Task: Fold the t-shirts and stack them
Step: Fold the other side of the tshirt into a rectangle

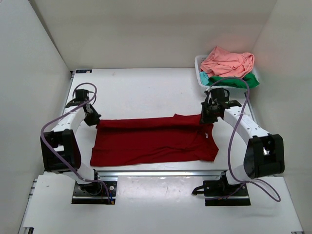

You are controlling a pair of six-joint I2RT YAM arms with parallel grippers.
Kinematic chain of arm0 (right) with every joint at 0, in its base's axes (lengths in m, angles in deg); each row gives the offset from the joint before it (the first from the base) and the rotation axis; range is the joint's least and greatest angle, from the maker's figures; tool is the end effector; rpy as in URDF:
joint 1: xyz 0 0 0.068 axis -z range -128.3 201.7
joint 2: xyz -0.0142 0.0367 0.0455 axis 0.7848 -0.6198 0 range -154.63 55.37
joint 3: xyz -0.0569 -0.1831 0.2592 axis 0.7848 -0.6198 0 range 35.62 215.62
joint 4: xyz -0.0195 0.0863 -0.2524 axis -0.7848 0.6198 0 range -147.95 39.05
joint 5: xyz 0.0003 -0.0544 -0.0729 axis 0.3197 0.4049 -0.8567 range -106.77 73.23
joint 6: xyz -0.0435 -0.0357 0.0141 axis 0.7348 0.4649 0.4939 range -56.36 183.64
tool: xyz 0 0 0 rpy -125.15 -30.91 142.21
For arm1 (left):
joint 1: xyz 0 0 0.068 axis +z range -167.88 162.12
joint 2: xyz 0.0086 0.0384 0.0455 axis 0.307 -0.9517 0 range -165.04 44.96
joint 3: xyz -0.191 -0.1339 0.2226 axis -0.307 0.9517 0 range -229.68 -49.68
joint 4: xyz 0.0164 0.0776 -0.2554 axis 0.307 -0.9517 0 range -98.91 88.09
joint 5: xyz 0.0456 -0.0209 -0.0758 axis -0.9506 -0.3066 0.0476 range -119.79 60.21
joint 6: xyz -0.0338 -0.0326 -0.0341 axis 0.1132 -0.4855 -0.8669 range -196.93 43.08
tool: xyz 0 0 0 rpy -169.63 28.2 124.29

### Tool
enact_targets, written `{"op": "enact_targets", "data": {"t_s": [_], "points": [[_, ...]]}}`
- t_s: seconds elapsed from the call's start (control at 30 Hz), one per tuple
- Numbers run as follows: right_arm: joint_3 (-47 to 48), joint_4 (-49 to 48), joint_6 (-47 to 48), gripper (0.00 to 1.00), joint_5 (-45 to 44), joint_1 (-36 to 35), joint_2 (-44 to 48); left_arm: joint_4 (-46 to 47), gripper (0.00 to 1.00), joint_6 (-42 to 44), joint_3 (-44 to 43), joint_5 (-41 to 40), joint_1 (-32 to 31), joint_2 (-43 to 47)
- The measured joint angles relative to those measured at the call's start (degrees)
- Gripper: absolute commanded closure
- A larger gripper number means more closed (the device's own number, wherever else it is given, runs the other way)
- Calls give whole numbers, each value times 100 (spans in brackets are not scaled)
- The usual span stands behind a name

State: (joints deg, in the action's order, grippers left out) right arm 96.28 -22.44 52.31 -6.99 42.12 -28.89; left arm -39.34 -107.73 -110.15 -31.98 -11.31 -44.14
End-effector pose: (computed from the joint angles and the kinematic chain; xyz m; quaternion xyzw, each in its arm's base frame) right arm 0.2967 0.0571 0.2826 -0.0080 0.9606 0.1289 0.2460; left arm 0.3091 0.0372 0.2551 -0.3171 0.9252 -0.0253 0.2067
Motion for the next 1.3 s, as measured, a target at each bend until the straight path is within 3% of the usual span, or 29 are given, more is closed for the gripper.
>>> {"op": "enact_targets", "data": {"t_s": [0.23,0.53,0.97,1.13,1.2,1.3], "points": [[-813,-162,-22,100,83,2,551,-39,100,146,743,-37,0,535],[-1469,-363,-74,100,114,-13,861,-13,100,214,1095,-107,9,660],[-2044,-780,-116,99,157,-203,874,162,100,234,831,-192,90,415],[-2074,-828,-103,100,168,-197,874,195,89,240,741,-254,83,415],[-2096,-866,-85,100,170,-197,874,166,78,236,761,-295,98,422],[-2153,-907,-55,100,188,-188,874,140,69,227,802,-409,133,459]]}}
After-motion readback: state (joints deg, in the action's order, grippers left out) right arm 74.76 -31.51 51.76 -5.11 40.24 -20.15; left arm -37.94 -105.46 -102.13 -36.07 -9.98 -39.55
